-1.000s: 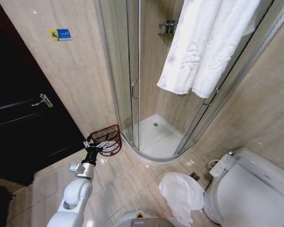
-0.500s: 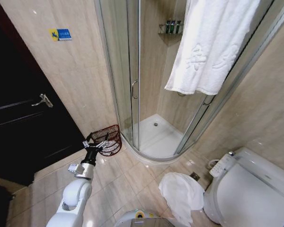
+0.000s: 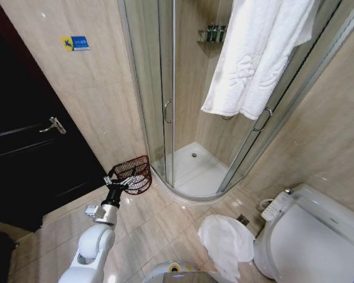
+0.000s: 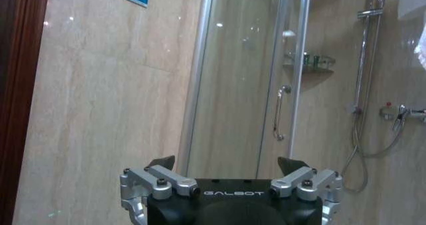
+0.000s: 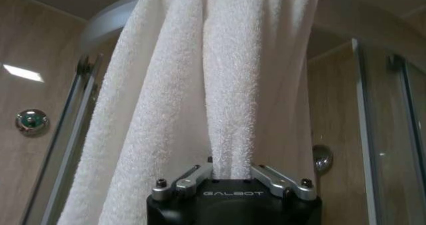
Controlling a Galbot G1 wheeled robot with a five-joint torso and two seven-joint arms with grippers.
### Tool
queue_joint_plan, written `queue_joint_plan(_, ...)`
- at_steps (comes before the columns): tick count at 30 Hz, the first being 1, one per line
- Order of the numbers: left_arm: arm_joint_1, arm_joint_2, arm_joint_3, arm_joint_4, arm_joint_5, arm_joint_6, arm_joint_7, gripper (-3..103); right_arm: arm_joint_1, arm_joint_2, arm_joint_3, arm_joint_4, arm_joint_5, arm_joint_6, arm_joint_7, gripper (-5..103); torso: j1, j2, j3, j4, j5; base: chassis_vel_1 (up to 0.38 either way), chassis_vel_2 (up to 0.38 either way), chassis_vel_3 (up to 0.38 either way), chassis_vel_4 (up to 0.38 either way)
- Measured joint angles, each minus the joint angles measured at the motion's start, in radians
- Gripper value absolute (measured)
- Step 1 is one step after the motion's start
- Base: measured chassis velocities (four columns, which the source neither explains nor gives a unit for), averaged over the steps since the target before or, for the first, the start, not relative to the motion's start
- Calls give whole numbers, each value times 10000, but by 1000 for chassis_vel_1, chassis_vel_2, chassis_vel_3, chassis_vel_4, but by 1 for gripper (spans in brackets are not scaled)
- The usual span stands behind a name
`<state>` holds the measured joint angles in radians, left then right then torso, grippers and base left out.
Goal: Discard the used towel into the hamper.
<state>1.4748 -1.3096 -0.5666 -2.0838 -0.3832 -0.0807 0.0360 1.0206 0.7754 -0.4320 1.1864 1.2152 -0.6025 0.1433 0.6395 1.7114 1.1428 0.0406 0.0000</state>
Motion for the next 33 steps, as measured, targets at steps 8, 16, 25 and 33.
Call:
queue_joint_plan(8,-159,-19,22,-41,-64,23,-24,100,30,-123,-56,121,254,-35,41,7,0,0,0,-1,1,0,0,0,0)
queue_joint_plan(16,-237,50,-73,-387,-9,412,-35,100,219,-199,-286,285,542,-110,140,7,41,90,46,0,1,0,0,0,0)
queue_joint_plan(25,-313,60,-50,-368,-27,384,-52,100,486,-287,-600,352,758,-219,159,7,368,791,416,1,1,0,0,0,0)
queue_joint_plan(33,-305,53,-13,-317,-61,368,-53,100,557,-641,-746,856,951,-462,283,7,526,1106,586,1,2,0,0,0,0)
